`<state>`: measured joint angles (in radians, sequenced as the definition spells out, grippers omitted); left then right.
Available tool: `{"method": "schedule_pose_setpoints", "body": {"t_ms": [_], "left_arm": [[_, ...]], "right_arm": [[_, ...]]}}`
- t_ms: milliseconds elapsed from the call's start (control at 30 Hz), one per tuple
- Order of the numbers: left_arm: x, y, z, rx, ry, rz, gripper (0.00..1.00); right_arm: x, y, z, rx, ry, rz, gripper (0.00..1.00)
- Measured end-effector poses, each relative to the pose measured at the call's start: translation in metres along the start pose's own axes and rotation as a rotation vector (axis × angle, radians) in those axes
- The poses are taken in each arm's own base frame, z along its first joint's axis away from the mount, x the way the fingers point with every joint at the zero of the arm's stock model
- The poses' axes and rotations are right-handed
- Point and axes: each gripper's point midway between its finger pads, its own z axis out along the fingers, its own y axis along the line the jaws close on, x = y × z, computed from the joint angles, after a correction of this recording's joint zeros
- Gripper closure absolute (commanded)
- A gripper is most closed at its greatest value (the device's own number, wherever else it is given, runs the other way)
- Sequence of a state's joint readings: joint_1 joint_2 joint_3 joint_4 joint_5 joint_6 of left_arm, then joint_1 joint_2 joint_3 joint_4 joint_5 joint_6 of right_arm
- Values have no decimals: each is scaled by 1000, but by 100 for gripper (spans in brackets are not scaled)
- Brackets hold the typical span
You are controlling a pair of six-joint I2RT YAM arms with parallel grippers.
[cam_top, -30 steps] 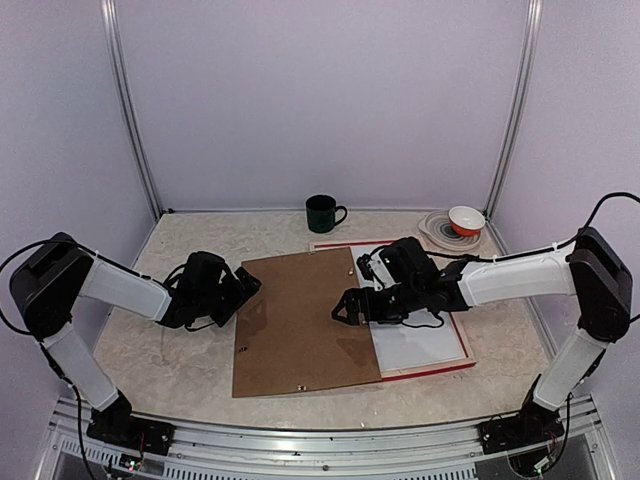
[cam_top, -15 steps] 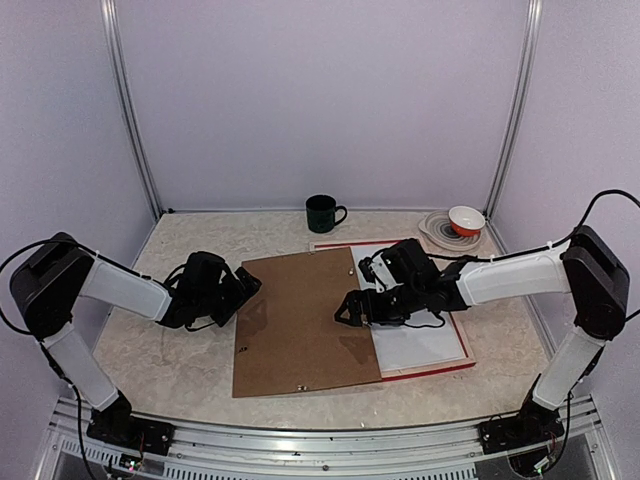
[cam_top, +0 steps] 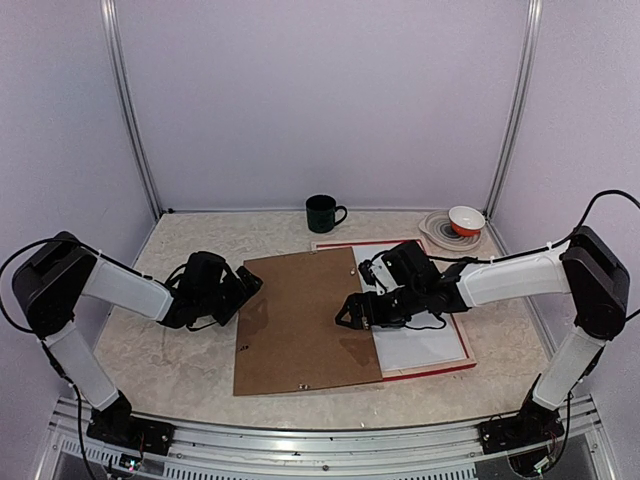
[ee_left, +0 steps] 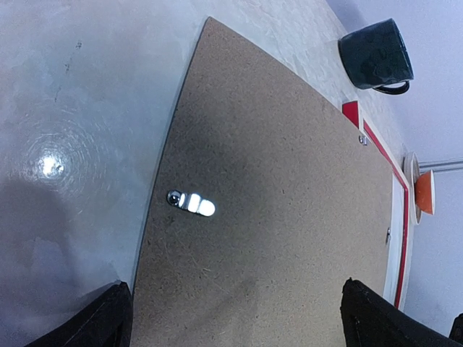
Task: Put the photo into the frame
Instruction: Adjust the fastener on the backboard, then move the frame body to the center of the board.
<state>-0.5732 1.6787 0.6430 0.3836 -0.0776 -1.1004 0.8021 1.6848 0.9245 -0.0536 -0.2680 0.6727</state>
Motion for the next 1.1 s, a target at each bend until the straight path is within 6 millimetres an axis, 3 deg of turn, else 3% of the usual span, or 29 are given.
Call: {"method": "schedule_pose_setpoints", "body": {"t_ms": [167, 333, 500, 633, 800, 900, 1100], "left_arm": [[0, 0, 0, 0, 0, 0, 1], [0, 0, 0, 0, 0, 0, 1], [0, 0, -1, 0, -1, -3, 1], [2, 1, -3, -5, 11, -3, 1], [5, 4, -8, -22, 28, 1, 1], [6, 7, -11, -38, 33, 3, 1], [8, 13, -18, -57, 39, 9, 1]], "right_arm": [[-4, -3, -8, 27, -15, 5, 1], [-32, -21, -43, 90, -109, 46, 1], [-71, -77, -91, 221, -253, 156, 1], [-73, -132, -111, 336, -278, 255, 1], [-68, -181, -123, 434, -269, 335, 1], [-68, -197, -126, 455, -271, 363, 1], [-58, -222, -114, 467, -220, 400, 1]]}}
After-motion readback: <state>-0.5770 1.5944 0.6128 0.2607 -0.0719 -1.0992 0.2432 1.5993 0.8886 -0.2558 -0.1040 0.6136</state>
